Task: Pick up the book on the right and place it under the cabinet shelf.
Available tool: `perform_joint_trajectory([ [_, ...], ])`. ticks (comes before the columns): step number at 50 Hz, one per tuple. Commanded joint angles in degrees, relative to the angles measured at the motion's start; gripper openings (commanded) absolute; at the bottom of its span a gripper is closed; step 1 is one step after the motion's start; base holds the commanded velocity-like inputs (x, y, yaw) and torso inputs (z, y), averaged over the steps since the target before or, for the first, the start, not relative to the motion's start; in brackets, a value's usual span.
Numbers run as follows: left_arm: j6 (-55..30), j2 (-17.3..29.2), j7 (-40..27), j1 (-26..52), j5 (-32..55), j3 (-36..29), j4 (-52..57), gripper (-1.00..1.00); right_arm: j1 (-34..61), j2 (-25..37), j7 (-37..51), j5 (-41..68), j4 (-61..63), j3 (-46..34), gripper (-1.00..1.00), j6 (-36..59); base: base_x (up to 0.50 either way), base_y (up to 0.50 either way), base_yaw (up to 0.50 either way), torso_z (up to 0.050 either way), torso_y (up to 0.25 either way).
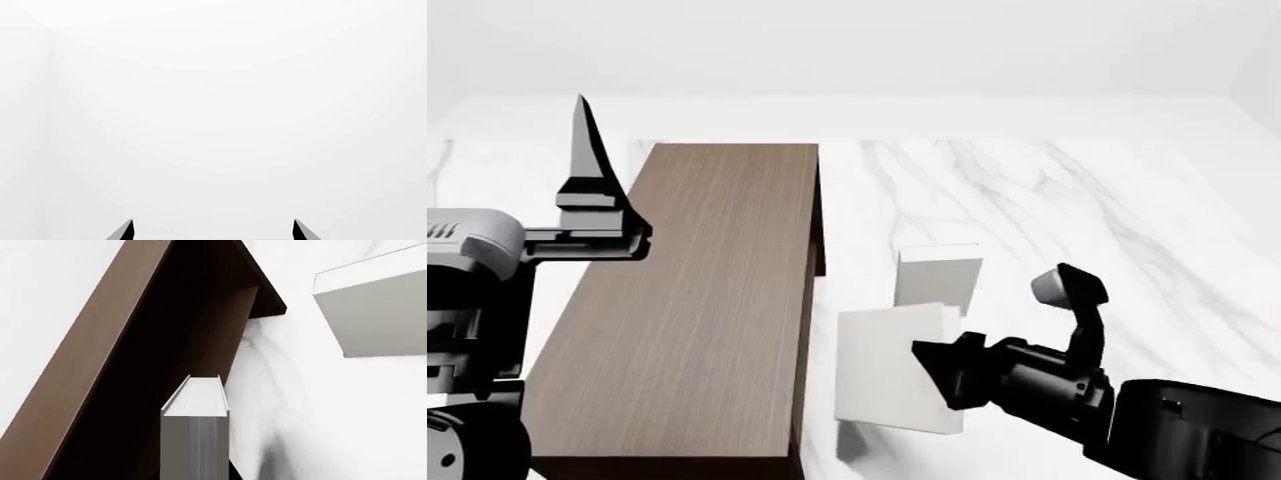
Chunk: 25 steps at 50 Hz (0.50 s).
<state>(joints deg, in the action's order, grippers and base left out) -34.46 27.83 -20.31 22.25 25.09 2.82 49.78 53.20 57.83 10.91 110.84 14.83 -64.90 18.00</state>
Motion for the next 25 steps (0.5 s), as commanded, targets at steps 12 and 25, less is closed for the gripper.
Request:
perform_joint_trajectory([
  [12,0.2,0.3,-0.3,-0.1,0.0,-0.6,-0.3,1.00,-5.4,-4.8,-7.9,6.0,-10.1,1.8,-1.00,-4.9,0.00,0.00,0.00,0.001,0.001],
  [25,0.3,0.4,-0.5,-0.1,0.3,-0.6,-0.1,1.00,-6.1,-8.8,-9.6,6.3,-17.2,0.0,-1.00,-3.4,0.00,0.00,0.00,0.000,0.001],
])
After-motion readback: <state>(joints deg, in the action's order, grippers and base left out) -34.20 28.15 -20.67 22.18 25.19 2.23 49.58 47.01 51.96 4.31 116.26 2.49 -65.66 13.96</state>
